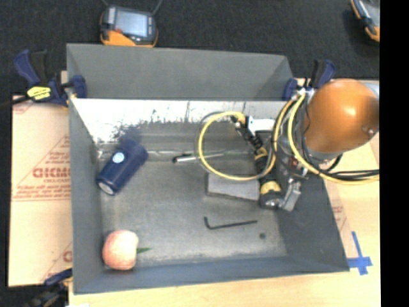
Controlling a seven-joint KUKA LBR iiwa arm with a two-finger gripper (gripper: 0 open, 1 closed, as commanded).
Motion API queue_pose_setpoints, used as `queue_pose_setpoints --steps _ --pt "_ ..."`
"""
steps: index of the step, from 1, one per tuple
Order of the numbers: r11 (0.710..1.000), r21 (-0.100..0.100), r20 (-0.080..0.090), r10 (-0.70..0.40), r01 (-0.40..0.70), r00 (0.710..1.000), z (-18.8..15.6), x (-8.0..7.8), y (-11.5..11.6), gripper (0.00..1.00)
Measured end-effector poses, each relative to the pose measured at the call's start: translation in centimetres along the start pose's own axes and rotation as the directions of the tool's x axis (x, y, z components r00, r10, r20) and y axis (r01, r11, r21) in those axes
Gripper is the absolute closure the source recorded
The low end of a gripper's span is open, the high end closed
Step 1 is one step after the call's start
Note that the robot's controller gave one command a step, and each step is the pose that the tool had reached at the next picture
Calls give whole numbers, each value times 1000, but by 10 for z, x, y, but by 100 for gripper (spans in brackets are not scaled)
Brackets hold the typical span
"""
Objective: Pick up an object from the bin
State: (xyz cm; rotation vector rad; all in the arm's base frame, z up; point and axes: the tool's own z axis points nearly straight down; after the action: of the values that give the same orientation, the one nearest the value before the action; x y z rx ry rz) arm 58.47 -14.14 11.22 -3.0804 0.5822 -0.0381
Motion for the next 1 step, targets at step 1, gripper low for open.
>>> queue_pose_setpoints --steps 1 --pt "991 -1 29 -137 137 990 17 1 -3 0"
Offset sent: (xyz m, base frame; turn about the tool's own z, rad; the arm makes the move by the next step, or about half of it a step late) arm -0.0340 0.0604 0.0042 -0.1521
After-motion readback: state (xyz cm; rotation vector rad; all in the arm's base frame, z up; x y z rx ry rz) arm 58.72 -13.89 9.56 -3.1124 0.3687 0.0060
